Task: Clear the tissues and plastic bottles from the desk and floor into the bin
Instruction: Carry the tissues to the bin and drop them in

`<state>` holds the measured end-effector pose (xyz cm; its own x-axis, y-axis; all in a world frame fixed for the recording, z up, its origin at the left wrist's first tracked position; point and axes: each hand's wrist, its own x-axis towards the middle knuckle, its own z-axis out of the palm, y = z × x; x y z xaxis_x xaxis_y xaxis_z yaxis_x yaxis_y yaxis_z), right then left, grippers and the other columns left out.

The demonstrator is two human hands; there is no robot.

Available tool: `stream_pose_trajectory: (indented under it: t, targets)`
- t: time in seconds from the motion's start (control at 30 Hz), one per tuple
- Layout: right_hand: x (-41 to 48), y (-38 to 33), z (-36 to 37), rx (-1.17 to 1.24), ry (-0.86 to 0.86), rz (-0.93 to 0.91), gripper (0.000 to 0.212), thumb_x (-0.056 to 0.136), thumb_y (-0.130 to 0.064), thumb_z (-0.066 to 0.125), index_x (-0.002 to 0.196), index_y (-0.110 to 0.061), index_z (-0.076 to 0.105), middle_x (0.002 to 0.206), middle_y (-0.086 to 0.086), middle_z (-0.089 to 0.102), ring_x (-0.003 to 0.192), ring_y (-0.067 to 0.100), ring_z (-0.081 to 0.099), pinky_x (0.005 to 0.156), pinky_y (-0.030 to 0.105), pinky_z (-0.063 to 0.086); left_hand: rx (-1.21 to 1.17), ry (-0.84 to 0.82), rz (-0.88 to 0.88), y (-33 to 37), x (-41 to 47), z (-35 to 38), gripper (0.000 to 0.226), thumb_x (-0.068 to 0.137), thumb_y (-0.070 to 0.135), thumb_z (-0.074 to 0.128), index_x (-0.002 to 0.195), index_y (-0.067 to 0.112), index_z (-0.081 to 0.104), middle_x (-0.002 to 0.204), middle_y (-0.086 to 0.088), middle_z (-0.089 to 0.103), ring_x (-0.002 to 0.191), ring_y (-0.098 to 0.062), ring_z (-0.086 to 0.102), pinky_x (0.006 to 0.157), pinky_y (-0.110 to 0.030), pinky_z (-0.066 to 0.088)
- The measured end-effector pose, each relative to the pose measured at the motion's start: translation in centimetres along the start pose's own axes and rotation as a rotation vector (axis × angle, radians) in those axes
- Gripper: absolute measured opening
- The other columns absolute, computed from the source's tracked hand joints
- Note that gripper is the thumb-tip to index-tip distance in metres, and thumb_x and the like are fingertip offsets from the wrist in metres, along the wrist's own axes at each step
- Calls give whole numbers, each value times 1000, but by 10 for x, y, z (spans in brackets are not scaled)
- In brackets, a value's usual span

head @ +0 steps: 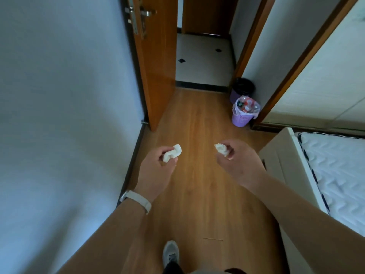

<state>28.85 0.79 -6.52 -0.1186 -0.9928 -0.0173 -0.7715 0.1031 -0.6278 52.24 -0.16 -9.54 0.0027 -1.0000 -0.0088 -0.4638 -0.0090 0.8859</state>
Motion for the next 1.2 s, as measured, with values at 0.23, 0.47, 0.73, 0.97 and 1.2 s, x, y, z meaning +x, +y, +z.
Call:
stream_pose_trajectory:
  t: [0.23, 0.47, 0.73, 0.97, 1.2]
  targets:
    - [49, -3, -7, 20, 95, 71, 24, 83, -36, 66, 106, -33, 60, 92, -13, 59, 79, 2, 56, 64, 20, 41, -5, -80, 110, 13, 74, 6, 23, 90, 27, 67, 112, 32, 61, 100, 23, 60, 91, -4, 61, 76, -17, 50]
    - [104, 25, -13, 70, 173, 102, 19, 83, -34, 67, 100, -33, 59, 88, -12, 58, 77, 5, 55, 63, 22, 42, 0, -149, 123, 28, 137, 36, 23, 90, 24, 66, 108, 37, 59, 98, 24, 61, 89, 2, 60, 73, -15, 49]
    - [231, 81, -21, 142, 164, 154, 22, 82, -30, 67, 103, -28, 61, 90, -10, 59, 78, 5, 55, 64, 17, 40, 74, -172, 115, 59, 259, 96, 22, 92, 27, 66, 111, 36, 60, 101, 26, 60, 92, -2, 61, 70, -11, 48]
    - [340, 122, -73, 178, 181, 189, 22, 84, -30, 67, 104, -27, 62, 91, -12, 58, 79, 5, 56, 67, 20, 47, 132, -224, 131, 110, 371, 157, 22, 92, 25, 65, 112, 33, 61, 104, 20, 61, 93, -3, 60, 70, -13, 45]
    - [417, 144, -109, 222, 190, 220, 17, 85, -35, 65, 98, -39, 54, 90, -16, 62, 79, 5, 61, 69, 27, 55, 257, -338, 357, 138, 445, 192, 22, 91, 18, 63, 112, 27, 63, 106, 18, 59, 99, -2, 57, 85, -29, 53]
